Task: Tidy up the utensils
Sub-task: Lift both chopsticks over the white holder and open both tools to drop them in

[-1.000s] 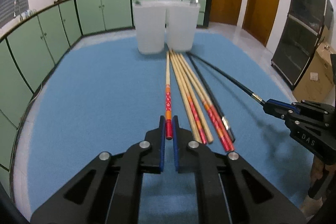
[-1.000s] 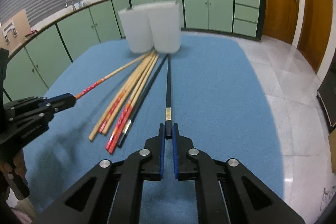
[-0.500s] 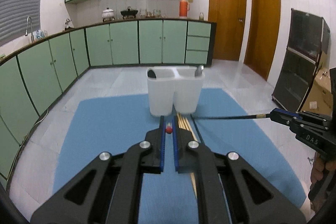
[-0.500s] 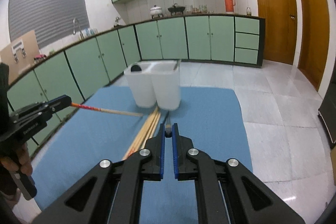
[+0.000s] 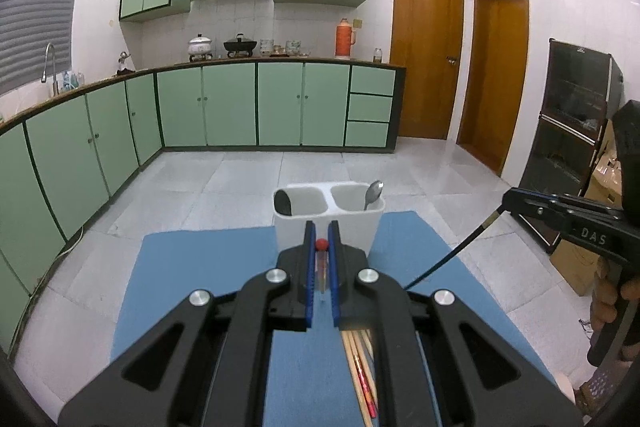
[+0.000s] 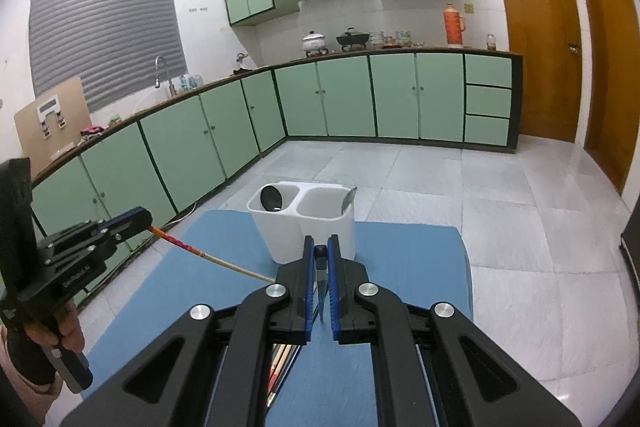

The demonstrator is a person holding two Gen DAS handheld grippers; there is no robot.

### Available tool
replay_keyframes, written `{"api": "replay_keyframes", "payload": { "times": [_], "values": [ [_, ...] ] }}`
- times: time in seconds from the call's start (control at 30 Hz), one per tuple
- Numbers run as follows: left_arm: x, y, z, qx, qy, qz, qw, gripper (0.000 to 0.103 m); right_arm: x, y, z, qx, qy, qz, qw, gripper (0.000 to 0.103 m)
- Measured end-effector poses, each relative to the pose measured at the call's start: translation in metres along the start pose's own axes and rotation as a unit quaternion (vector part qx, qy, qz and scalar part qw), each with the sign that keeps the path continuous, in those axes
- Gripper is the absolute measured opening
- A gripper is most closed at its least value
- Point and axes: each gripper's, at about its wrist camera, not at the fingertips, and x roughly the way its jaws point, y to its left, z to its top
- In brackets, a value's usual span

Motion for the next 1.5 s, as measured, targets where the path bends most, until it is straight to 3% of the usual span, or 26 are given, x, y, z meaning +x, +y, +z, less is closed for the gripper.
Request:
{"api": "replay_keyframes", "payload": {
  "times": [0.43, 0.87, 1.17, 1.5],
  "values": [
    [-0.027, 0.003, 0.034, 0.007, -0.048, -0.001, 0.9988, 0.005, -0.012, 0.012, 0.031, -0.028, -0.021, 0.021, 0.999, 0.006],
    [-0.018, 0.003, 0.088, 0.026, -0.097, 0.013, 0.9949, 0.005, -0.010, 0.033, 0.121, -0.074, -0.087, 0.034, 0.993, 0.006],
    [0.042, 0.011, 0.103, 0.033, -0.061, 0.007, 0.9976, 0.005, 0.046, 0.024, 0.163, -0.060, -0.098, 0.027, 0.993, 0.006],
    [0.117, 0.020, 0.093, 0.035, -0.007, -0.005, 0.9994, 0.005, 0.123, 0.002, 0.124, -0.033, -0.037, 0.028, 0.998, 0.006]
  ]
}}
